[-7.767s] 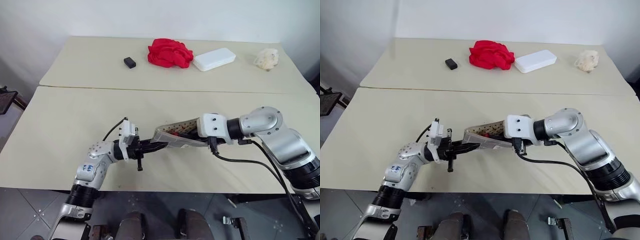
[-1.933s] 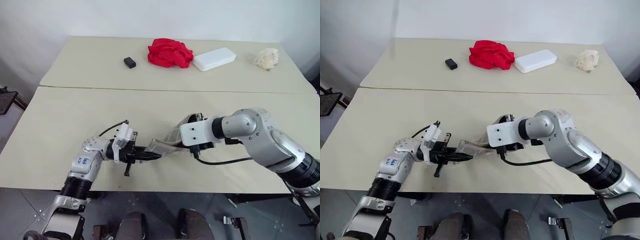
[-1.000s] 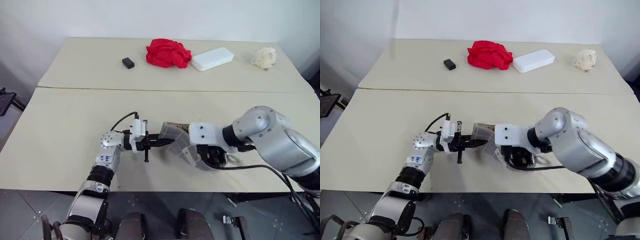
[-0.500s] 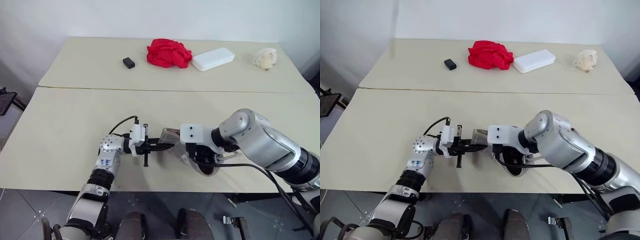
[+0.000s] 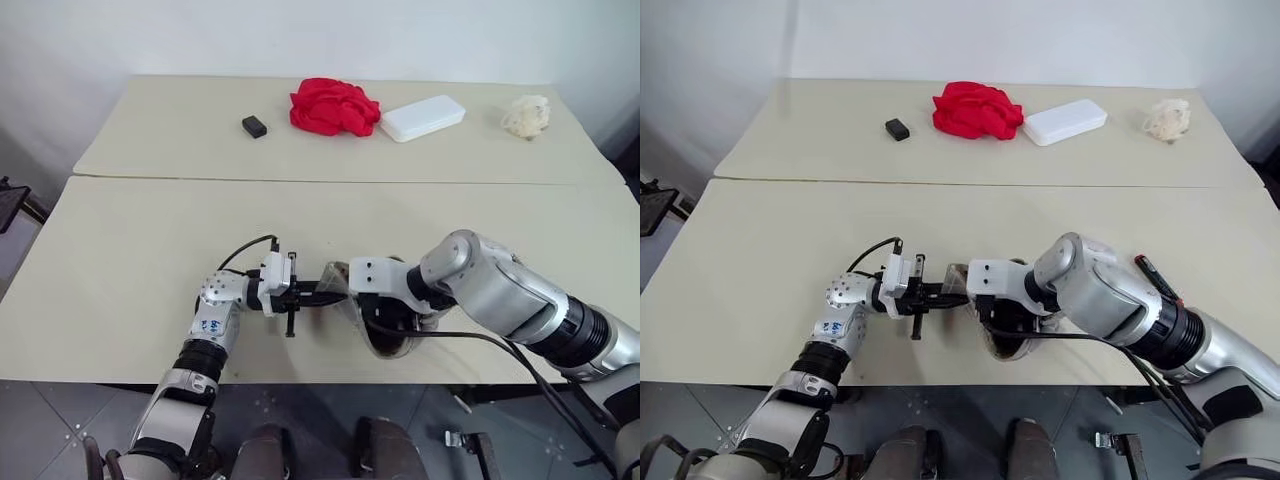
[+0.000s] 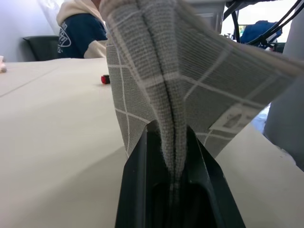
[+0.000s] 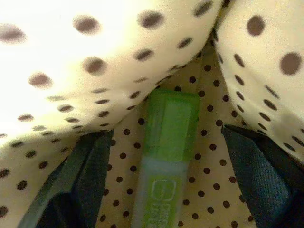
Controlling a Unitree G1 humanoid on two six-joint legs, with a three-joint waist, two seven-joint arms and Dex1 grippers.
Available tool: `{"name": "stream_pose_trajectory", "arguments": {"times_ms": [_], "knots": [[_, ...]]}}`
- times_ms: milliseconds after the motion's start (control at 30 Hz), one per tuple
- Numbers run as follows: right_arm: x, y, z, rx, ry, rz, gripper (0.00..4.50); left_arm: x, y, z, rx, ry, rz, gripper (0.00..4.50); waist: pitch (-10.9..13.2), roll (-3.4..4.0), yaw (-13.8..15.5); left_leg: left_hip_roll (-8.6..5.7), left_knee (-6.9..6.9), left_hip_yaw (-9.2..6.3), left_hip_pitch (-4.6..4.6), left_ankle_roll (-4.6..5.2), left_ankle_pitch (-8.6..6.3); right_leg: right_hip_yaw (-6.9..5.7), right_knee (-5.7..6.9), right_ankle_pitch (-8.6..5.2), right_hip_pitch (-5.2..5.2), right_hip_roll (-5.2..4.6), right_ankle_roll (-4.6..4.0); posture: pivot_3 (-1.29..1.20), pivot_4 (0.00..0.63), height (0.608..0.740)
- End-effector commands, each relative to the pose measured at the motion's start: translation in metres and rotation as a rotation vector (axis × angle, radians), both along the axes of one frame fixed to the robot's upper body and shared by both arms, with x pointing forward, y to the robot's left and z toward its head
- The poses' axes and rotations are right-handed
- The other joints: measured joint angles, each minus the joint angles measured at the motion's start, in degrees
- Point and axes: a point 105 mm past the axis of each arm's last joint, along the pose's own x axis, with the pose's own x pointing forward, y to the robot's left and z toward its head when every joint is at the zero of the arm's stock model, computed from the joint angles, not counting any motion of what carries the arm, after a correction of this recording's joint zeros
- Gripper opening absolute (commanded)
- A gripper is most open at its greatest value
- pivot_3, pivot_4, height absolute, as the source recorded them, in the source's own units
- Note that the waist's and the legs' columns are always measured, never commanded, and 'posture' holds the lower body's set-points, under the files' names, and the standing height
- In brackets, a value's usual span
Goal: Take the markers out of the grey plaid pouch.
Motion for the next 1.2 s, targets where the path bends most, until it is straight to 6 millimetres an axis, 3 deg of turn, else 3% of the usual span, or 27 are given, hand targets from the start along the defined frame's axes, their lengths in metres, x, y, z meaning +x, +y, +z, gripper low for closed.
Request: {"name": "stream_pose_trajectory", "arguments": {"times_ms": [33, 333, 367, 567, 733, 867, 933, 1200], "knots": [[-0.002, -0.009, -0.025, -0.049, 0.062, -0.03, 3.66, -0.002, 0.006, 0.006, -0.006, -0.02, 0.003, 0.0, -0.03, -0.04, -0.24, 0.0, 0.0, -0.01, 0.0, 0.0, 0.0, 0.0, 0.0, 0.0, 0.0, 0.0, 0.0, 0.0, 0.15, 0.74], [0.0, -0.011, -0.028, -0.044, 0.064, -0.035, 1.18, -0.003, 0.009, 0.007, -0.002, -0.012, 0.01, 0.0, -0.16, -0.17, -0.67, 0.01, 0.0, -0.04, 0.04, 0.0, 0.0, -0.01, -0.01, 0.0, 0.07, 0.0, 0.0, 0.0, 0.15, 0.74], [0.001, -0.011, -0.027, -0.04, 0.058, -0.032, 1.1, -0.003, 0.01, 0.007, 0.0, -0.011, 0.009, 0.0, -0.17, -0.18, -0.68, 0.01, 0.0, -0.04, 0.05, 0.0, 0.0, -0.01, -0.01, 0.0, 0.07, 0.0, 0.0, 0.0, 0.15, 0.74], [0.005, -0.012, -0.013, -0.001, 0.009, -0.02, 1.1, -0.004, 0.013, 0.006, 0.01, -0.004, 0.014, 0.0, -0.17, -0.18, -0.67, 0.01, 0.0, -0.03, 0.05, 0.0, 0.0, -0.01, -0.01, 0.0, 0.07, 0.0, 0.0, 0.0, 0.15, 0.74], [0.007, -0.009, 0.014, 0.092, -0.082, 0.007, 1.1, -0.007, 0.019, 0.003, 0.026, 0.005, 0.025, 0.0, -0.17, -0.18, -0.66, 0.01, -0.02, -0.03, 0.03, 0.0, 0.0, -0.01, -0.02, 0.0, 0.05, 0.0, 0.0, 0.0, 0.15, 0.74], [-0.013, 0.0, 0.039, 0.238, -0.086, 0.173, 1.1, -0.009, 0.024, 0.0, 0.042, 0.017, 0.036, 0.0, -0.15, -0.18, -0.61, 0.01, -0.03, -0.02, 0.02, 0.0, 0.0, -0.01, -0.04, 0.0, 0.04, 0.0, 0.0, 0.0, 0.15, 0.74], [-0.018, -0.007, 0.044, 0.237, -0.086, 0.189, 1.1, -0.01, 0.028, 0.0, 0.047, 0.023, 0.044, 0.0, -0.14, -0.16, -0.6, 0.01, -0.06, -0.02, 0.02, 0.0, 0.0, -0.01, -0.07, 0.0, 0.04, 0.0, 0.0, 0.0, 0.15, 0.74], [-0.003, -0.023, 0.058, 0.266, -0.19, 0.129, 1.1, -0.013, 0.038, -0.002, 0.069, 0.039, 0.061, 0.0, -0.13, -0.14, -0.59, 0.01, -0.06, -0.02, 0.01, 0.0, 0.0, 0.0, -0.07, 0.0, 0.03, -0.01, 0.0, 0.0, 0.15, 0.74]]}}
